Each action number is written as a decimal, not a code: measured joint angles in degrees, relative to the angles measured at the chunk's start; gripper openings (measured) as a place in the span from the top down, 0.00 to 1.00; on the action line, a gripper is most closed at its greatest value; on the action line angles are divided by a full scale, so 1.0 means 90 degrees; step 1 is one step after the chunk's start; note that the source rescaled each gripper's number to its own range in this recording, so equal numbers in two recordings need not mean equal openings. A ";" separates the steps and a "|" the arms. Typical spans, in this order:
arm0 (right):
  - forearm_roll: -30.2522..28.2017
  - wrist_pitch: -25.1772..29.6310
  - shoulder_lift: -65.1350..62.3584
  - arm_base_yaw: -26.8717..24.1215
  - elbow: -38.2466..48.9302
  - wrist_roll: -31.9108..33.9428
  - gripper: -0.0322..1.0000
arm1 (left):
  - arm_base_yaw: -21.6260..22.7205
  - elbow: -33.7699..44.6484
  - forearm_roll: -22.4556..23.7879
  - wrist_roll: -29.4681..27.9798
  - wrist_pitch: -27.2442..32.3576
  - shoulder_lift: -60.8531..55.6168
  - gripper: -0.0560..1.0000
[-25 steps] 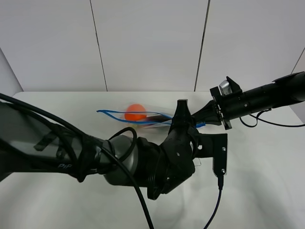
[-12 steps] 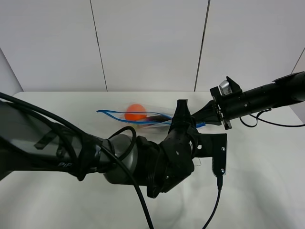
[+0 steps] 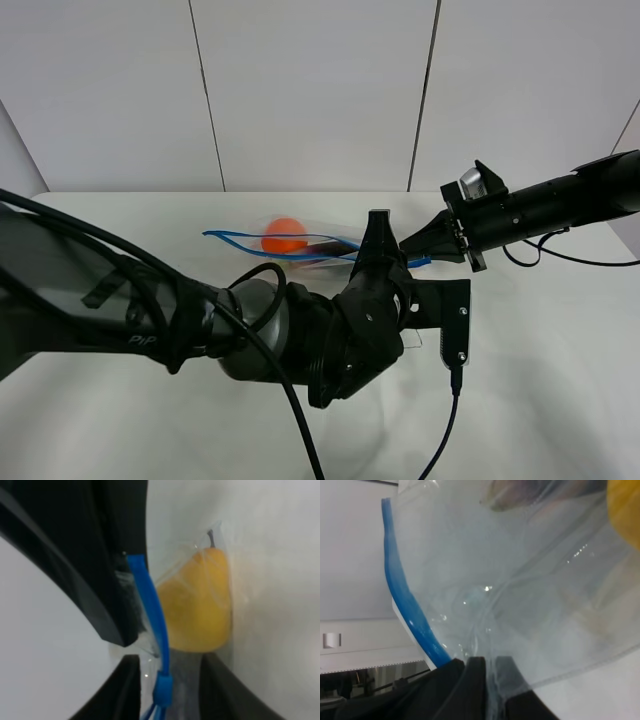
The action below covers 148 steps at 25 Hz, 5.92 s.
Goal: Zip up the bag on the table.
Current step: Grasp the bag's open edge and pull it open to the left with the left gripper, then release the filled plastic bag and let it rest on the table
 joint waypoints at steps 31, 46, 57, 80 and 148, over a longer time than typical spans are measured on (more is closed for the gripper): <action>0.0026 0.0116 -0.0002 0.0000 -0.0006 0.0000 0.97 | 0.0012 0.0000 -0.0106 0.0535 0.0158 -0.0165 0.95; -0.0155 -0.0031 -0.0002 0.0000 -0.0013 0.0093 0.97 | 0.0647 0.0000 -0.1502 0.2207 0.0509 -0.0305 0.95; -0.0379 -0.0066 -0.0002 0.0000 -0.0013 0.0214 0.97 | 0.1267 0.0843 -0.1713 0.2541 0.0616 -0.1016 0.95; -0.0279 -0.0046 -0.0002 0.0035 -0.0020 0.0214 0.97 | 0.3047 0.1385 -0.1738 0.2555 0.0460 -0.1356 0.95; -0.0551 -0.0054 -0.0002 0.0002 -0.0020 -0.0125 0.97 | 0.7740 0.0820 -0.9580 0.4822 0.2362 -0.4215 0.01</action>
